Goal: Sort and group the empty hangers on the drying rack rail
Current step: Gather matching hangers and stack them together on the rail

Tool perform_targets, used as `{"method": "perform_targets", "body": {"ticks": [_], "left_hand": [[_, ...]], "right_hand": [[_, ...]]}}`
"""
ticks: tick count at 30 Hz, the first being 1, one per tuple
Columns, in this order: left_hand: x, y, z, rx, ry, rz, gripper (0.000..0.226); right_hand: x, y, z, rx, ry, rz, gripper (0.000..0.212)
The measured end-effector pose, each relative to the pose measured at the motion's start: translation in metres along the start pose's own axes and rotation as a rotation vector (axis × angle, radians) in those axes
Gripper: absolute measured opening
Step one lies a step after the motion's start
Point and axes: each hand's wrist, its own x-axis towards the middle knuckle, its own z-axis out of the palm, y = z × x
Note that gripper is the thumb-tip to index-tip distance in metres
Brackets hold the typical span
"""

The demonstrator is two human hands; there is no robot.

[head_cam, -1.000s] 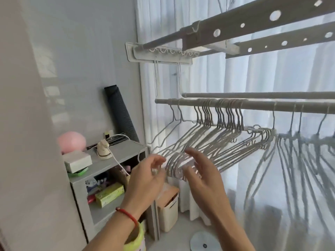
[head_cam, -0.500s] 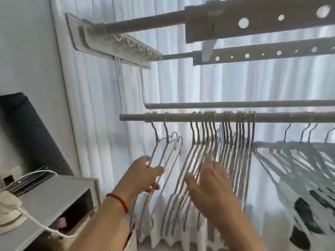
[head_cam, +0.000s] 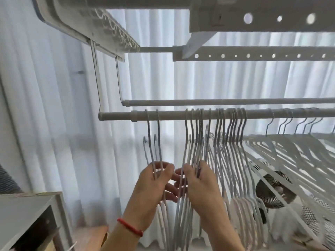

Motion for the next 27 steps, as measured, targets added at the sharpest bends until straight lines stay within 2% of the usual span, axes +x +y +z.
{"method": "perform_targets", "body": {"ticks": [4,8,14,21,24,27], "left_hand": [[-0.002,0.001,-0.004,0.016,0.015,-0.011,0.034],[-0.004,0.005,-0.011,0.145,0.028,0.004,0.041],[-0.008,0.013,-0.019,0.261,0.165,0.053,0.034],[-0.016,0.013,-0.023,0.090,0.256,0.096,0.028],[-0.019,0.011,-0.031,0.131,0.286,0.119,0.029],[-0.026,0.010,-0.036,0.168,0.240,0.123,0.025]], "right_hand": [[0.002,0.001,0.005,0.024,-0.045,-0.035,0.019],[0.003,0.003,0.015,0.017,-0.211,-0.020,0.022],[0.008,-0.007,0.032,-0.003,-0.446,-0.040,0.025],[-0.002,0.008,0.043,0.133,-0.396,-0.037,0.032],[-0.009,0.017,0.042,0.176,-0.399,-0.036,0.034],[-0.010,0.014,0.043,0.231,-0.446,-0.039,0.032]]}}
